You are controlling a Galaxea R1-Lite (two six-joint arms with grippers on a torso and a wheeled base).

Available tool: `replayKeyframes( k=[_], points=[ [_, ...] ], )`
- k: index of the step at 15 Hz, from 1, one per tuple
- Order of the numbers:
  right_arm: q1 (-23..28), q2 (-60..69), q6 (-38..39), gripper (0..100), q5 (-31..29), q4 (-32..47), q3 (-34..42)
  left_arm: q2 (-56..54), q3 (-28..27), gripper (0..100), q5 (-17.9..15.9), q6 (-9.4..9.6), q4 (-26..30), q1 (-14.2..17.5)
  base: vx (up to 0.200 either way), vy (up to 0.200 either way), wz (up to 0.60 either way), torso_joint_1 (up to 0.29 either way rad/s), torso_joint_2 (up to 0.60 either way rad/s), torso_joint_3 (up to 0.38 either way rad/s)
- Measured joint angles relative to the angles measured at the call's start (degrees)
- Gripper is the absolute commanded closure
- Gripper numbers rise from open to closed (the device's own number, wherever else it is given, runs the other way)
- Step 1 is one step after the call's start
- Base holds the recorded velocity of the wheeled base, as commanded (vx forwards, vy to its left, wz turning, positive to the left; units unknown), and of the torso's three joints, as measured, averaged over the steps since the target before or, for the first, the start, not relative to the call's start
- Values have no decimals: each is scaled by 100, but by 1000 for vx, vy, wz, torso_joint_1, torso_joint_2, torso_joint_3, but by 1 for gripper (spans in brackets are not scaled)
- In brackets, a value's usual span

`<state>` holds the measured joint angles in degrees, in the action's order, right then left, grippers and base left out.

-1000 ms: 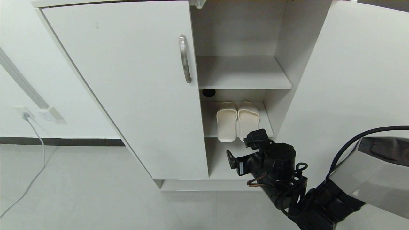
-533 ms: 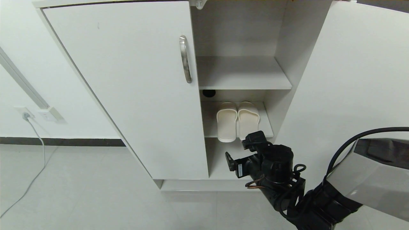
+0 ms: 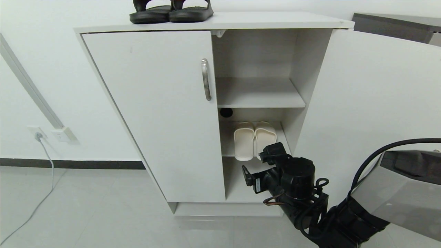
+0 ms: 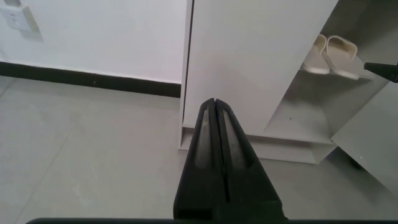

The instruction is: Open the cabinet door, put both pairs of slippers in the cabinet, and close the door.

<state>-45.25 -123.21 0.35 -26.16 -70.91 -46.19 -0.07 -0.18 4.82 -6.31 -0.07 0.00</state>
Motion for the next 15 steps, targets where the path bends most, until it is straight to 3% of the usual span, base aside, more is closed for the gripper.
replayKeyframes(
  k=[6, 15],
  points=[
    [0, -22, -2, 0, -5, -48, 24, 0, 0, 100, 2, 0, -2, 0, 0, 0, 0, 3, 2, 194],
    [16, -140, -218, 0, -5, -483, 132, 0, 2, 100, 7, 2, -4, 0, 0, 0, 0, 0, 0, 0]
  ],
)
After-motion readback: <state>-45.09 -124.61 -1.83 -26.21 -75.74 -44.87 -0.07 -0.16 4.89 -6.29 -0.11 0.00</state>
